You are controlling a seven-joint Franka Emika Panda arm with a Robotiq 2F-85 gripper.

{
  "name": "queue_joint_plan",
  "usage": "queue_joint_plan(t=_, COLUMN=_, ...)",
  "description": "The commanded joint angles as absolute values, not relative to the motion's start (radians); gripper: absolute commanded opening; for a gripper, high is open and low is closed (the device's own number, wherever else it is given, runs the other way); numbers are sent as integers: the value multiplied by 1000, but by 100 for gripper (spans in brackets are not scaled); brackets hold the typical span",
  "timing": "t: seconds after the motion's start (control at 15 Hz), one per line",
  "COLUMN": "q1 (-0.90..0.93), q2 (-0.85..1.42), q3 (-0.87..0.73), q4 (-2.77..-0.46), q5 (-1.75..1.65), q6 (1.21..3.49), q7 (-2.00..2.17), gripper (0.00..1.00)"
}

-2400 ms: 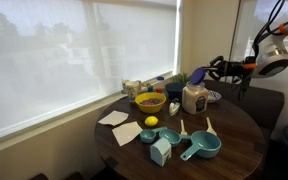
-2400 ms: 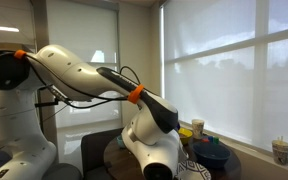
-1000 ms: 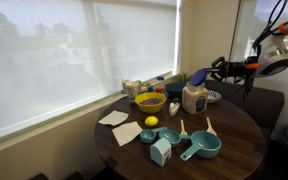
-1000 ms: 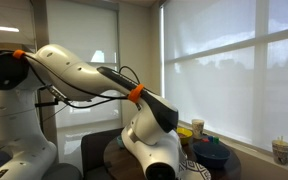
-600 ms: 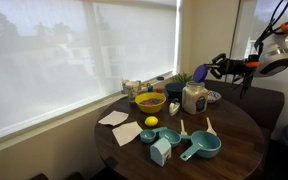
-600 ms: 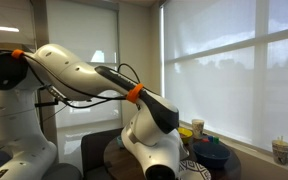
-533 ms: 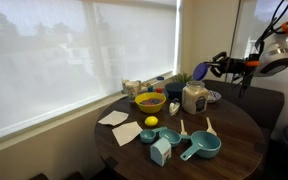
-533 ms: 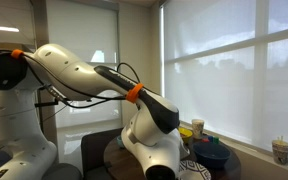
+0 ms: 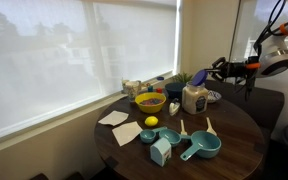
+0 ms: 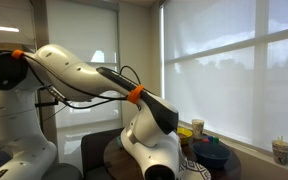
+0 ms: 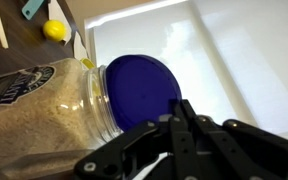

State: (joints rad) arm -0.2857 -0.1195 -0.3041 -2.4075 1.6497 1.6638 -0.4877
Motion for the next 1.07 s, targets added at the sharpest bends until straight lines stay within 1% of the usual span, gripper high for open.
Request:
queue_joint_plan(t=0.0, q1=-293, q2=-127, q3=-299, q4=-2404, q5=1657, q6=1642, q7=-494, gripper=1)
queue_joint_plan(t=0.6, q1=-281, q2=-189, q3=-277, q4=-2348, q5=1661, q6=1642, q7=-487, gripper=1)
queue_joint_plan(t=0.87, q1=-270, q2=-245, q3=-233, q4=-2294, q5=1573, q6=1671, q7=-384, gripper=1)
queue_joint_plan(t=1.0, q1=-266, q2=-273, q3=-211, q4=-2258, q5=1469, q6=1668, q7=-294, gripper=1)
